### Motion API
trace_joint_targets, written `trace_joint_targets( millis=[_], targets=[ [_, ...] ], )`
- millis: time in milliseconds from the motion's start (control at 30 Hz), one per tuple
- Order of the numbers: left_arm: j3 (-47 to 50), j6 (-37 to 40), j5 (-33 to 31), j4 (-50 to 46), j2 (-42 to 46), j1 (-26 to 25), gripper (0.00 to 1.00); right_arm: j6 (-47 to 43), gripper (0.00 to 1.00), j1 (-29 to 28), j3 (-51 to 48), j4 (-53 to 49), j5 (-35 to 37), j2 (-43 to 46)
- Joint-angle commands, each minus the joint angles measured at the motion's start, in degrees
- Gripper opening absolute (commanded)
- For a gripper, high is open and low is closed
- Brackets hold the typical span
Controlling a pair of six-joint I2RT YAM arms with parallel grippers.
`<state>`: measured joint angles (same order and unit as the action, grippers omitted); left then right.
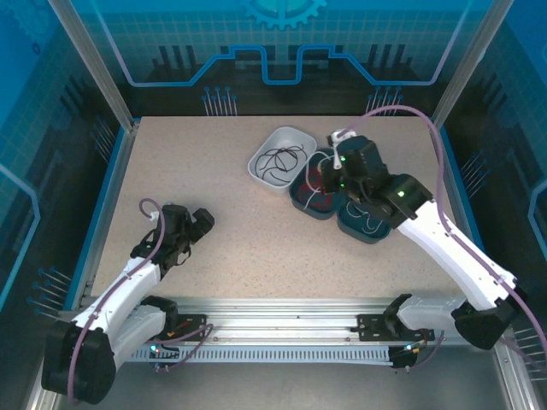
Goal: Untangle the cables
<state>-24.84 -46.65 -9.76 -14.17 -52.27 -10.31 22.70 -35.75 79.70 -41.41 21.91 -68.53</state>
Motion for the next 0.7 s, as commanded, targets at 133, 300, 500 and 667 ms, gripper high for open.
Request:
trace_joint_targets(
  millis=[133,300,500,667],
  targets=[
    [0.49,-0.33,1.11,1.51,-0.57,0.47,0.99,1.02,0.02,8.60,-1.92,-6.24,3.08,4.76],
    [-0.19,0.07,1.76,1.53,-1.21,0.55,0.99,1.22,0.02,13.97,-4.46,-6.93,1.34,5.62],
    [0.10,1.58,2.74,1.87,-1.21,0.55,0.99,1.69,0.02,20.18,-6.98,-7.12,-1.58,3.31],
    [-0.94,3.37,2.49,1.25,-1.25,0.55,0.99,2.32,0.02,23.99,-8.96,-6.96,-4.84,0.12]
  ],
)
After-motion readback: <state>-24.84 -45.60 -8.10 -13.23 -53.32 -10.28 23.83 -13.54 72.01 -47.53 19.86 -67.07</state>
